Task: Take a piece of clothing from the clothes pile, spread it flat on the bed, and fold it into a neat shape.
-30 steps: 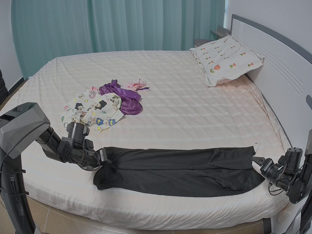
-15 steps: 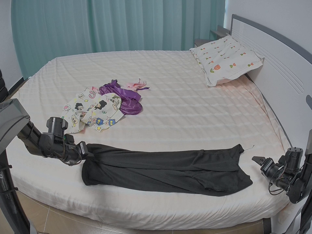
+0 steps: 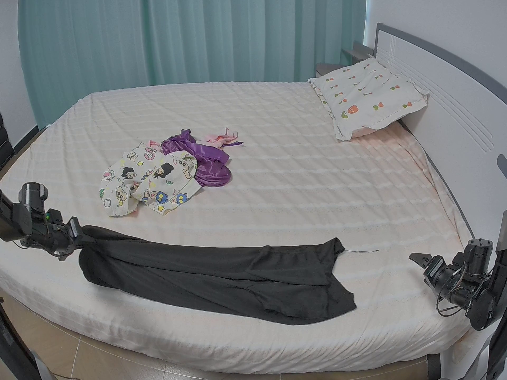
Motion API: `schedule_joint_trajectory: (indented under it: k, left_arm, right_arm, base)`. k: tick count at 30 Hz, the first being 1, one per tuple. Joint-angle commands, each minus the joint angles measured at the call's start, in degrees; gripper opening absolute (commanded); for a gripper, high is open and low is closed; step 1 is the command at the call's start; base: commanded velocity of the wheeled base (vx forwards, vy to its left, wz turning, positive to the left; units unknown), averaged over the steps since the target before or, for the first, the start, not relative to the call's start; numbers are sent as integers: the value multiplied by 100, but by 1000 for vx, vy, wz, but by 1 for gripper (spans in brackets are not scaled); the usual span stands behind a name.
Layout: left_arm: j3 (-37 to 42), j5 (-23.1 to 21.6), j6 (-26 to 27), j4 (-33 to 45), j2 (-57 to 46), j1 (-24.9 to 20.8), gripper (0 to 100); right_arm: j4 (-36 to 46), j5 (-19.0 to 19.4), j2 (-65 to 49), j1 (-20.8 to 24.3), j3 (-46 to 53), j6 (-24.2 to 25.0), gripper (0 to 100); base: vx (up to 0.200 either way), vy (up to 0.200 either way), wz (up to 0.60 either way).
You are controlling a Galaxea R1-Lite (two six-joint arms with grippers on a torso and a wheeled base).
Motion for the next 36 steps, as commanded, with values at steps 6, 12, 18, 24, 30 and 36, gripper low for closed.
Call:
schedule_joint_trajectory:
  k: [6, 12, 18, 24, 30, 36]
  left_arm:
    - [-971, -488, 34, 1527, -796, 1037, 0]
    - [-980, -260, 8, 2090, -1235, 273, 0]
    - [-751, 777, -1038, 2116, -1569, -1503, 0]
    - [-918, 1639, -1970, 2064, -1569, -3349, 0]
    - [-1542, 2157, -2708, 2125, -1244, -4632, 0]
    - [-2219, 2421, -2972, 2345, -682, -5405, 0]
  right_arm:
    - [5, 25, 19, -10, 101, 5, 100]
    - [5, 34, 28, -1, 101, 5, 100]
    - [14, 87, 72, -1, 101, 75, 100]
    - [5, 122, 72, -1, 101, 84, 100]
    - [-12, 140, 81, -10, 101, 84, 100]
    - [-47, 140, 186, -1, 101, 66, 100]
  base:
    - [0, 0, 0]
    - [0, 0, 0]
    - [0, 0, 0]
    - [0, 0, 0]
    - [0, 0, 0]
    - [0, 0, 0]
